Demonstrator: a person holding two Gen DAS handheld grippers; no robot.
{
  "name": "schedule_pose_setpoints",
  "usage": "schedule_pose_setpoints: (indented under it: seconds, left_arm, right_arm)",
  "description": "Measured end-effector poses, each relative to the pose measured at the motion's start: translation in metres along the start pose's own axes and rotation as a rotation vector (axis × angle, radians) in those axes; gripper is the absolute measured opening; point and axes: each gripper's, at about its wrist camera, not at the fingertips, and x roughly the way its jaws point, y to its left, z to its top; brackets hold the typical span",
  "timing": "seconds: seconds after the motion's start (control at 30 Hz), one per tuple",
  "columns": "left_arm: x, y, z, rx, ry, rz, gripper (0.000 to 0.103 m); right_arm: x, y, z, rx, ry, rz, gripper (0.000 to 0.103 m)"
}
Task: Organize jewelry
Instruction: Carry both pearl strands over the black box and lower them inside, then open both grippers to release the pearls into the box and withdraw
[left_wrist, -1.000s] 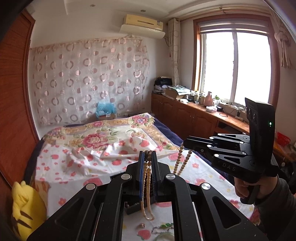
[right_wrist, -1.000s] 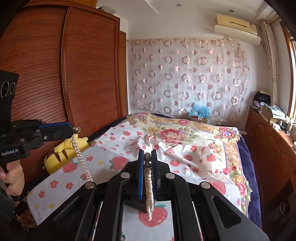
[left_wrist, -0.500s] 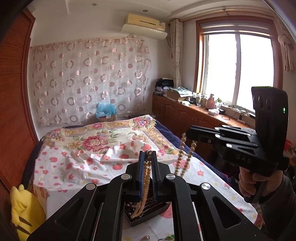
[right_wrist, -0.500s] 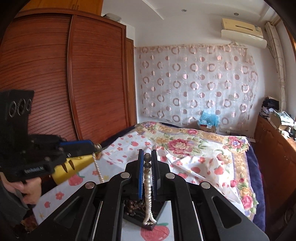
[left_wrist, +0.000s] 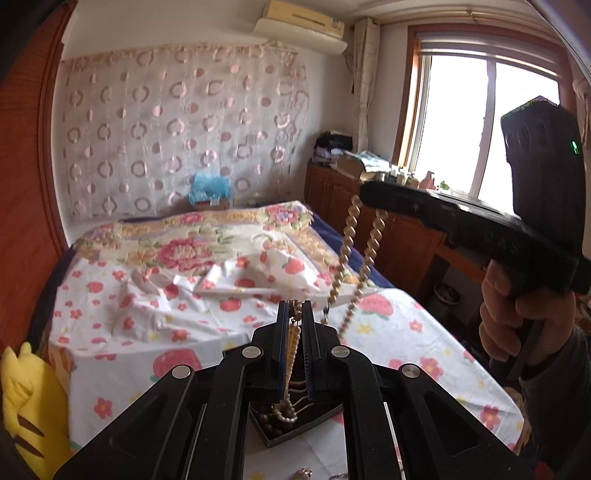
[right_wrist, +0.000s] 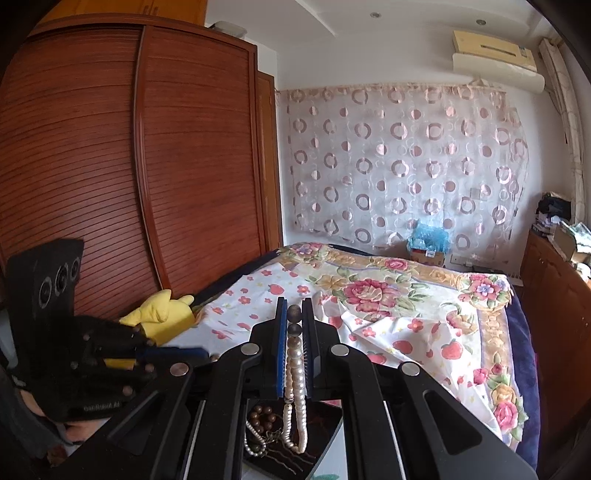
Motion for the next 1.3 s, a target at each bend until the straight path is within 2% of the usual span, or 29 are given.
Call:
schedule_pose_setpoints:
  seconds: [0.23,0.63,0.87,1.13,1.2,1.3]
  left_arm:
    - [0.023,0.007,-0.017,-0.014,0.055,-0.004,0.006]
    - [0.063,0.011,-0.048,-0.025,0.163,0.02,0.006]
    - [0.077,0.008,-0.062,-0.017,0.213,0.035,0.006]
    - [0.084,0.008,-0.074,-0.03,0.245,0.03,0.006]
    - [0.084,0.009,-0.074,-0.035,0.245,0.029,0.006]
    - [0.08,0.007,-0.076,-0.035,0.238,0.026,0.006]
  right_arm:
    - [0.04,-0.006,-0.022,0.002,0.077,-0.018,0.009]
    - [0.097,-0.017,-0.093,0.049,0.265,-0.029,0.009]
    - [0.107,-0.02,-0.116,0.057,0.306,-0.032,0.009]
    - [0.101,-0.014,-0.122,0.029,0.313,-0.032,0.01]
    - [0.096,-0.013,-0.121,0.024,0.305,-0.04,0.021]
    - [0.087,-0.015,-0.118,0.035,0.293,-0.048,0.024]
